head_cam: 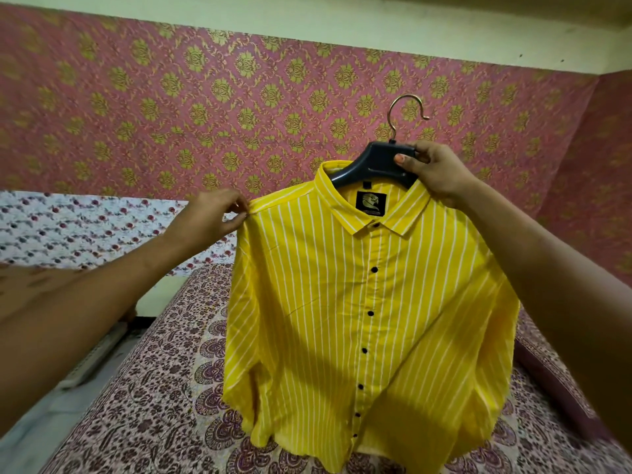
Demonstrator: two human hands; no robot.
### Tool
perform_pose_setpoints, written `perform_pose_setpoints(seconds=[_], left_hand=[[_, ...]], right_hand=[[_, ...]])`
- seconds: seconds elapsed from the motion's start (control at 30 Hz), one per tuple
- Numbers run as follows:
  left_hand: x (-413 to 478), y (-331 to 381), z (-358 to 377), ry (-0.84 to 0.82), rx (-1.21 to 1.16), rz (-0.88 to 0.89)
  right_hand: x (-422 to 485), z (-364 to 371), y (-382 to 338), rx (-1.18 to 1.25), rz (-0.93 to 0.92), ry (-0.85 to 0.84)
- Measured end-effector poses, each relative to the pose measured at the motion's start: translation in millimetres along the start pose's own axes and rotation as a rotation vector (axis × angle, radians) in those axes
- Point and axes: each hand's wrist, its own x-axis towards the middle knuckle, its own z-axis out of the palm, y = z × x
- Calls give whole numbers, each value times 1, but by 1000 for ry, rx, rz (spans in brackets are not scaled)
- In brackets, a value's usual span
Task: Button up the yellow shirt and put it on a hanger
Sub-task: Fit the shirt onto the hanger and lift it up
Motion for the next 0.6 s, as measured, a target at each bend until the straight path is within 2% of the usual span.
perform_pose_setpoints(seconds=[0.1, 0.17, 0.27, 0.4, 0.6], left_hand=[[-5, 3, 2, 24, 91, 58], [-5, 4, 1, 43, 79, 34], [-4, 6, -1, 38, -54, -69], [-5, 16, -1, -62, -288, -214], [-5, 9, -6, -45, -378, -224]], right_hand=[[-4, 0, -2, -1, -16, -27], [-7, 1, -3, -15, -39, -45], [-11, -2, 0, -9, -43, -41], [-14, -7, 3, 20, -33, -33], [-16, -5, 5, 0, -17, -28]])
